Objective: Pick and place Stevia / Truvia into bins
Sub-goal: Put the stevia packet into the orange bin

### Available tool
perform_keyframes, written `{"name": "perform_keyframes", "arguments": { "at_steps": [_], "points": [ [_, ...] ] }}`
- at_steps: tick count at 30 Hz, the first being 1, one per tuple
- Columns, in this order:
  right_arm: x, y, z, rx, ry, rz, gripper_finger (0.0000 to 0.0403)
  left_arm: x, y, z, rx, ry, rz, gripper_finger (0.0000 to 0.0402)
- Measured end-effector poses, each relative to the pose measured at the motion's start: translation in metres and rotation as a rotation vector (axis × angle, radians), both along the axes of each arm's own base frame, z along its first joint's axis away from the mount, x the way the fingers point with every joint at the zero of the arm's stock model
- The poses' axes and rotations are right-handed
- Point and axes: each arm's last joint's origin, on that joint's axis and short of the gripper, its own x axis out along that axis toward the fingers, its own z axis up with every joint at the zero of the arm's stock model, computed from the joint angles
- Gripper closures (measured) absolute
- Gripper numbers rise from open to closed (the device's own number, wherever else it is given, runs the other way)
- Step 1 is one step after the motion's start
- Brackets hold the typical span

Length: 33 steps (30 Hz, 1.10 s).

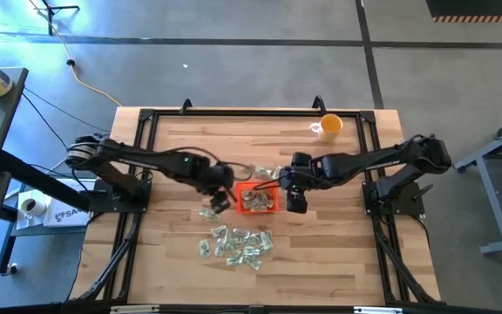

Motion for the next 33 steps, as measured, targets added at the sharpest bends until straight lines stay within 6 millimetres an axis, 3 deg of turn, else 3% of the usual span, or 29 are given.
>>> {"name": "perform_keyframes", "arguments": {
  "at_steps": [6, 12, 23, 29, 33],
  "points": [
    [0.014, 0.013, -0.015, 0.002, -0.006, 0.106, 0.0102, -0.027, -0.015, -0.029, -0.061, 0.074, -0.040, 0.0144],
    [0.019, 0.019, -0.025, 0.011, 0.018, 0.169, 0.0102, -0.031, -0.033, -0.056, -0.079, 0.029, -0.192, 0.0149],
    [0.022, 0.019, -0.025, 0.007, -0.009, 0.167, 0.0102, -0.034, -0.035, -0.070, -0.093, -0.009, -0.188, 0.0123],
    [0.023, 0.019, -0.025, 0.007, -0.011, 0.167, 0.0102, -0.039, -0.034, -0.082, -0.085, 0.000, -0.208, 0.0152],
    [0.023, 0.019, -0.025, 0.006, -0.013, 0.166, 0.0102, -0.042, -0.033, -0.087, -0.083, 0.007, -0.267, 0.0194]
  ]
}}
